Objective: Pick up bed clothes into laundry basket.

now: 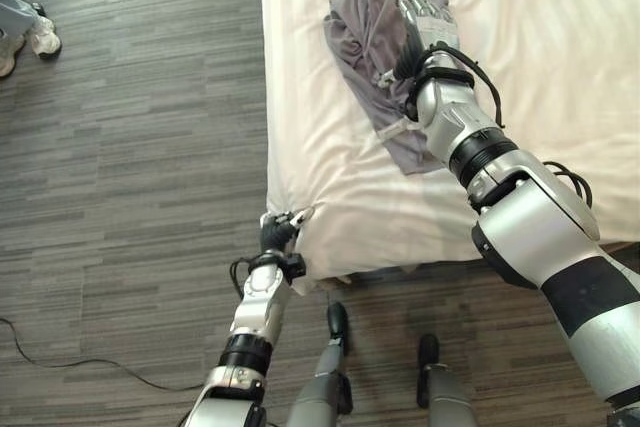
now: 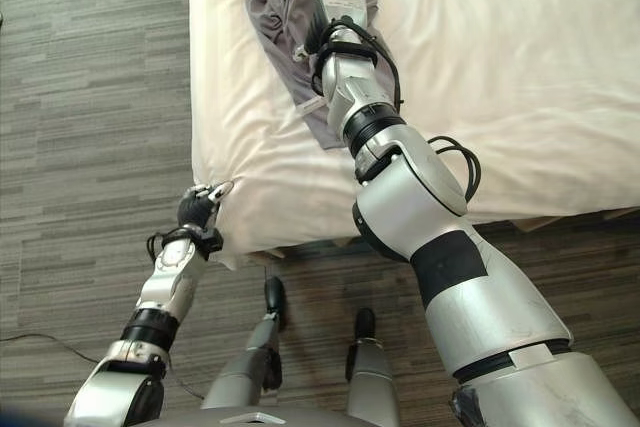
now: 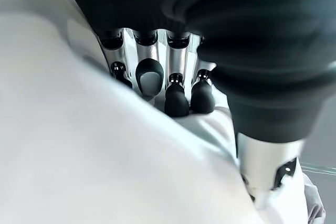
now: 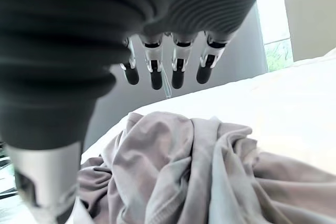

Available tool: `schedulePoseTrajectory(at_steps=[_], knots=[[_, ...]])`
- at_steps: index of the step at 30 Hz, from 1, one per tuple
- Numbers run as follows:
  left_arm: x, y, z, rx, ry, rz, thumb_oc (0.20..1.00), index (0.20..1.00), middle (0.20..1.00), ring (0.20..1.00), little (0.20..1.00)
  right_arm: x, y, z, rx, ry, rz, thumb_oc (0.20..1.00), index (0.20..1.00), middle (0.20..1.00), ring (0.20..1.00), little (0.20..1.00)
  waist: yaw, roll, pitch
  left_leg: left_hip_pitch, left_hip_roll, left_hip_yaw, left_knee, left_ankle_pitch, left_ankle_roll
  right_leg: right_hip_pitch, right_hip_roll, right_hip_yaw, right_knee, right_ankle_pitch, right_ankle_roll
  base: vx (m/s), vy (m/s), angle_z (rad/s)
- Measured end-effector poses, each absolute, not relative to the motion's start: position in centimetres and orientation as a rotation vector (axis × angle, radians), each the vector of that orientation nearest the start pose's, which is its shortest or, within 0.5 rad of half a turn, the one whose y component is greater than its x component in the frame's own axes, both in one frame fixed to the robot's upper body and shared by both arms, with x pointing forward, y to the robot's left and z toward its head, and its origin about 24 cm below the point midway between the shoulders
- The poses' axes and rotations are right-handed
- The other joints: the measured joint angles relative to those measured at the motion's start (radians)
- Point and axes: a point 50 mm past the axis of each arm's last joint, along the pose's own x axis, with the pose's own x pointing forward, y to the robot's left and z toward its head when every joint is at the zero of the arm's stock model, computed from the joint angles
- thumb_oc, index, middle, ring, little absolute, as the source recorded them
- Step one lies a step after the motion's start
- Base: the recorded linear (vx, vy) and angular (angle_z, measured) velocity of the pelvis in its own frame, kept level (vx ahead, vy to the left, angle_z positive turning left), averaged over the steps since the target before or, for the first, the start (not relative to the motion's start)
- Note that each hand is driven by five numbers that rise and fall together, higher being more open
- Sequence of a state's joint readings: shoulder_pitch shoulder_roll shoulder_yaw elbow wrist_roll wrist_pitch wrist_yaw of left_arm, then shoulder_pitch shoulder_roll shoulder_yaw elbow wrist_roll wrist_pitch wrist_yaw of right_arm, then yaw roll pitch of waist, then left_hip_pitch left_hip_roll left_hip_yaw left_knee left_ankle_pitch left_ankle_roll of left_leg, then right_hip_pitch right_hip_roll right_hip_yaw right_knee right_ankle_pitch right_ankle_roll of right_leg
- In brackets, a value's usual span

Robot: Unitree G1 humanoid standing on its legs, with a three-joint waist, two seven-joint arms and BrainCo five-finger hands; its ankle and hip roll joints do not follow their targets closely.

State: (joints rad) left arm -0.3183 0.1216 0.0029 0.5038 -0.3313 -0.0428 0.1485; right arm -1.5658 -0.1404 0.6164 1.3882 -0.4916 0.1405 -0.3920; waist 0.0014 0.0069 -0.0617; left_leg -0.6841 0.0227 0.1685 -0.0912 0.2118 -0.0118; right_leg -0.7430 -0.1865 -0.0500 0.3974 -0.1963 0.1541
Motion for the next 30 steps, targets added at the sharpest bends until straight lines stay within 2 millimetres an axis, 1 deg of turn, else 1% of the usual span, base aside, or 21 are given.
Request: schedulePoseTrajectory(at_steps=[5, 9, 14, 15, 17, 18, 20, 21, 22, 24, 25, 27, 29, 30], knots=[[31.0, 17.3, 1.9, -0.179, 0.157, 0.149, 1.0, 1.0, 1.0, 1.0, 1.0, 42.6, -7.0, 28.0, -1.326, -0.395, -0.246, 1.0, 1.0, 1.0, 1.0, 1.0, -0.003, 0.019, 0.016, -0.008, 0.009, -0.013, -0.001, -0.004, -0.005, -0.006, 0.014, -0.009, 0.007, -0.003, -0.006, 0.02, -0.072, 0.01], [30.7, 17.4, 2.9, -0.184, 0.106, 0.142, 1.0, 1.0, 1.0, 1.0, 1.0, 42.6, -7.3, 28.0, -1.328, -0.384, -0.256, 1.0, 1.0, 1.0, 1.0, 1.0, 0.001, 0.036, 0.035, -0.045, 0.014, -0.016, 0.0, 0.002, -0.007, -0.041, 0.019, -0.013, 0.007, -0.002, -0.007, 0.03, -0.087, 0.0], [30.7, 17.8, 3.2, -0.17, 0.091, 0.137, 1.0, 1.0, 1.0, 1.0, 1.0, 42.7, -7.5, 28.0, -1.33, -0.378, -0.263, 1.0, 1.0, 1.0, 1.0, 1.0, 0.004, 0.036, 0.052, -0.049, 0.019, -0.017, 0.0, 0.002, -0.007, -0.04, 0.023, -0.021, 0.006, -0.008, -0.015, 0.0, -0.069, 0.03], [30.8, 18.1, 3.5, -0.159, 0.079, 0.131, 1.0, 1.0, 1.0, 1.0, 1.0, 42.7, -7.6, 28.1, -1.33, -0.377, -0.265, 1.0, 1.0, 1.0, 1.0, 1.0, 0.005, 0.037, 0.053, -0.062, 0.024, -0.018, 0.0, 0.002, -0.007, -0.053, 0.028, -0.025, 0.007, -0.011, -0.018, -0.05, -0.066, 0.01], [31.1, 18.1, 4.0, -0.158, 0.058, 0.127, 1.0, 1.0, 1.0, 1.0, 1.0, 42.7, -8.0, 28.1, -1.334, -0.377, -0.276, 1.0, 1.0, 1.0, 1.0, 1.0, 0.014, 0.038, 0.054, -0.079, 0.028, -0.018, 0.0, 0.003, -0.006, -0.077, 0.032, -0.025, 0.017, -0.013, -0.022, -0.07, -0.039, -0.02], [31.2, 18.0, 4.5, -0.16, 0.032, 0.119, 1.0, 1.0, 1.0, 1.0, 1.0, 42.7, -8.3, 28.3, -1.338, -0.382, -0.29, 1.0, 1.0, 1.0, 1.0, 1.0, 0.026, 0.04, 0.057, -0.101, 0.029, -0.017, 0.0, 0.009, -0.008, -0.11, 0.034, -0.022, 0.034, -0.016, -0.024, -0.05, -0.01, -0.04], [31.2, 18.0, 5.2, -0.164, -0.004, 0.117, 1.0, 1.0, 1.0, 1.0, 1.0, 42.7, -8.4, 28.6, -1.333, -0.406, -0.307, 1.0, 1.0, 1.0, 1.0, 1.0, 0.032, 0.044, 0.06, -0.122, 0.03, -0.016, 0.0, 0.013, -0.008, -0.14, 0.034, -0.019, 0.052, -0.019, -0.026, -0.06, -0.017, -0.02], [31.2, 18.1, 5.3, -0.165, -0.011, 0.118, 1.0, 1.0, 1.0, 1.0, 1.0, 42.6, -8.4, 28.7, -1.329, -0.42, -0.314, 0.476, 0.476, 0.476, 0.476, 0.476, 0.031, 0.044, 0.06, -0.129, 0.029, -0.015, 0.0, 0.015, -0.009, -0.15, 0.033, -0.017, 0.062, -0.022, -0.027, -0.1, 0.005, 0.02], [31.1, 18.2, 5.4, -0.161, -0.017, 0.119, 1.0, 1.0, 1.0, 1.0, 1.0, 42.6, -8.4, 29.0, -1.317, -0.426, -0.32, 0.2, 0.2, 0.2, 0.2, 0.2, 0.03, 0.044, 0.063, -0.138, 0.027, -0.014, 0.001, 0.016, -0.008, -0.172, 0.032, -0.012, 0.083, -0.031, -0.029, -0.07, 0.026, 0.03], [31.1, 18.3, 5.4, -0.161, -0.018, 0.12, 1.0, 1.0, 1.0, 1.0, 1.0, 42.6, -8.4, 29.2, -1.283, -0.427, -0.329, 0.2, 0.2, 0.2, 0.2, 0.2, 0.033, 0.045, 0.063, -0.15, 0.026, -0.014, 0.001, 0.019, -0.011, -0.193, 0.03, -0.006, 0.102, -0.036, -0.031, -0.06, 0.032, 0.01], [31.1, 18.4, 6.0, -0.166, -0.041, 0.126, 1.0, 1.0, 1.0, 1.0, 1.0, 42.4, -8.1, 30.1, -1.268, -0.463, -0.352, 0.2, 0.2, 0.2, 0.2, 0.2, 0.035, 0.045, 0.062, -0.166, 0.027, -0.01, 0.001, 0.024, -0.013, -0.221, 0.03, 0.002, 0.12, -0.038, -0.033, -0.02, 0.039, -0.02], [31.2, 18.6, 6.1, -0.171, -0.045, 0.133, 1.0, 1.0, 1.0, 1.0, 1.0, 42.2, -7.6, 30.8, -1.26, -0.49, -0.351, 0.2, 0.2, 0.2, 0.2, 0.2, 0.035, 0.045, 0.062, -0.17, 0.027, -0.008, 0.001, 0.029, -0.012, -0.231, 0.03, 0.006, 0.131, -0.039, -0.034, -0.01, 0.036, -0.02], [31.2, 18.7, 5.9, -0.174, -0.034, 0.141, 1.0, 1.0, 1.0, 1.0, 1.0, 42.1, -7.1, 30.9, -1.257, -0.485, -0.348, 0.2, 0.2, 0.2, 0.2, 0.2, 0.034, 0.044, 0.058, -0.165, 0.029, -0.004, 0.001, 0.029, -0.012, -0.227, 0.032, 0.008, 0.131, -0.038, -0.034, -0.01, 0.034, -0.01], [31.2, 18.7, 5.7, -0.179, -0.019, 0.145, 1.0, 1.0, 1.0, 1.0, 1.0, 42.1, -6.8, 30.8, -1.217, -0.456, -0.345, 0.2, 0.2, 0.2, 0.2, 0.2, 0.034, 0.044, 0.058, -0.156, 0.03, -0.002, 0.001, 0.029, -0.011, -0.216, 0.029, 0.007, 0.129, -0.038, -0.034, 0.01, 0.07, 0.0]])
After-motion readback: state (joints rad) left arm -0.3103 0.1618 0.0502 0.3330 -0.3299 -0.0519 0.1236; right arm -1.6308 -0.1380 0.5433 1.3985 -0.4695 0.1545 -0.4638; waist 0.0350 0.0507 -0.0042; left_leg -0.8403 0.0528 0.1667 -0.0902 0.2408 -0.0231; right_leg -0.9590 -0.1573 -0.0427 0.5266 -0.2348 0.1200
